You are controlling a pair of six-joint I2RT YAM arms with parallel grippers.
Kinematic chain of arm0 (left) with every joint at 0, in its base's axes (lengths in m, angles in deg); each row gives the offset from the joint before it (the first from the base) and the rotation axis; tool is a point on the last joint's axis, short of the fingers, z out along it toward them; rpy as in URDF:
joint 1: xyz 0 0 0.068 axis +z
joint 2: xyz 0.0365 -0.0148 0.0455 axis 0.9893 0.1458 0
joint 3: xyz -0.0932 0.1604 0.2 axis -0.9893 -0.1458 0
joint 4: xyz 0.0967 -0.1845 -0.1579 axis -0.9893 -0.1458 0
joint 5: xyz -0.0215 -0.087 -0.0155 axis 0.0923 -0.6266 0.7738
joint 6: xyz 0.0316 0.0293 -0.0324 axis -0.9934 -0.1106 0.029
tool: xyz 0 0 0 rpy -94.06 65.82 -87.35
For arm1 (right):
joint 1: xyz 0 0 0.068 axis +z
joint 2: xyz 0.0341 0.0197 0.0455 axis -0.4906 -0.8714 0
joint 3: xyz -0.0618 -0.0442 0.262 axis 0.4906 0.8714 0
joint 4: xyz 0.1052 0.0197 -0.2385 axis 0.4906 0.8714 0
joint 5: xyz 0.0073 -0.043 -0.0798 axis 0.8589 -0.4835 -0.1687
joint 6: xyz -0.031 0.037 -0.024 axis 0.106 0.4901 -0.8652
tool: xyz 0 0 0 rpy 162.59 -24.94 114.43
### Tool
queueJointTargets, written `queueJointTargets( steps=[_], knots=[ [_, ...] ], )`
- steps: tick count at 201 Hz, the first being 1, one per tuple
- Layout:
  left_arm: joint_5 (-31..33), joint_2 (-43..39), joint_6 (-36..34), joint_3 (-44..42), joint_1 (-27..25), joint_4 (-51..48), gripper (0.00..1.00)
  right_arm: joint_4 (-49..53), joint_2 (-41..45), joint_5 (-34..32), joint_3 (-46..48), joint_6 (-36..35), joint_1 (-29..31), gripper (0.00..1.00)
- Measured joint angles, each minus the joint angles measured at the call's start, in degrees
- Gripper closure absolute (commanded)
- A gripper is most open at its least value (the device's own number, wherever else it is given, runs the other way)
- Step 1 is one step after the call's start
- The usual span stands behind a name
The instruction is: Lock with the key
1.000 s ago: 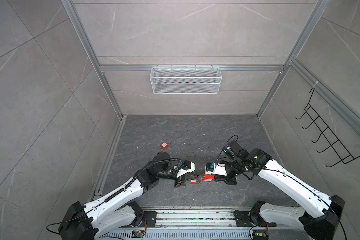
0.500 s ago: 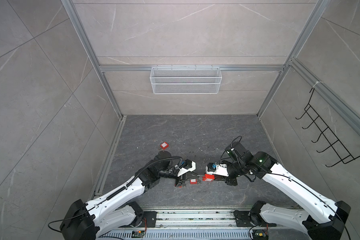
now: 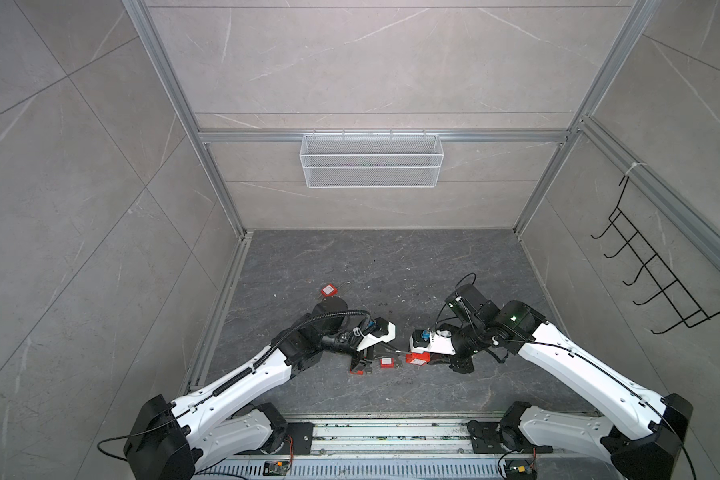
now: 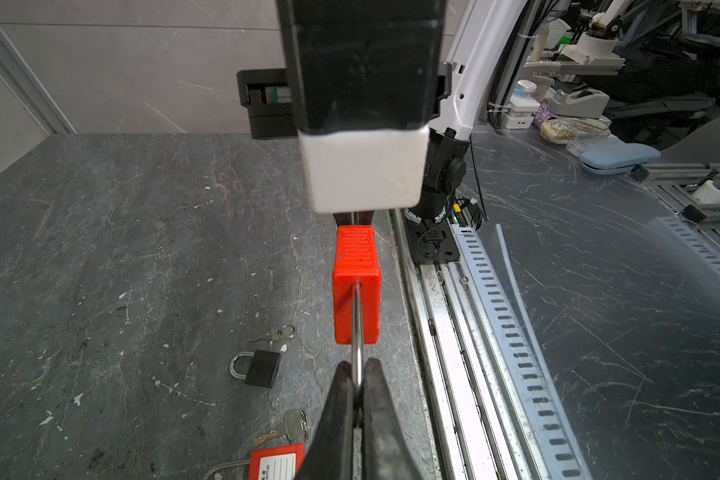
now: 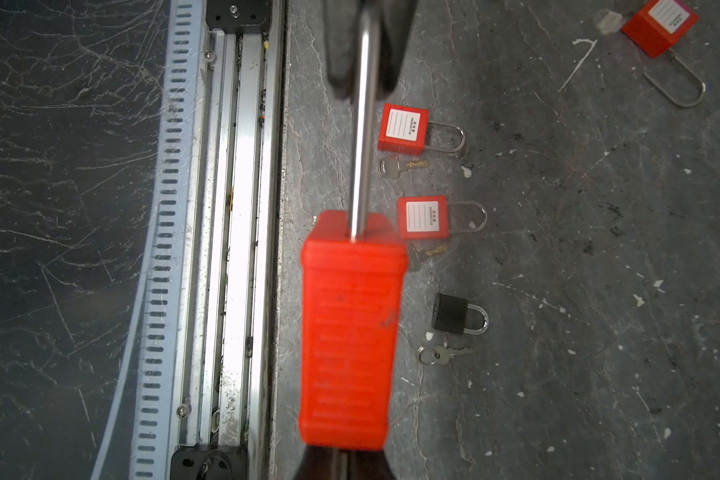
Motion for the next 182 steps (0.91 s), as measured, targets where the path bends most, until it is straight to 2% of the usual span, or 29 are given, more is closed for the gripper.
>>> queueJointTargets(
  steps=[29, 69, 101, 123, 147, 182],
  knots=[
    [-1.92, -0.04, -2.34, 1.14, 2.89, -3.54, 1.0, -2.34, 0.66, 0.26, 1.73, -0.04, -0.74, 1.0],
    [-2.12, -0.22, -6.43, 3.39, 8.61, -9.81, 1.0, -1.29, 1.05, -0.48, 6.62, -0.44, -5.95, 1.0],
    [-2.03, 3.48, -11.61, 10.08, 10.62, -17.64, 1.0, -3.74, 0.63, -0.72, 7.67, 1.64, -9.42, 1.0],
    [-1.33, 10.29, -15.8, 17.62, 10.86, -25.33, 1.0, -7.26, 0.17, -1.64, 7.65, 7.13, -10.86, 1.0],
    [0.31, 20.13, -20.22, 26.95, 10.84, -34.91, 1.0, -9.9, -0.7, -3.41, 6.51, 16.33, -11.23, 1.0],
    [2.51, 34.14, -23.5, 39.43, 10.75, -45.7, 1.0, -14.47, -0.33, -6.32, 5.99, 28.72, -11.28, 1.0]
  ],
)
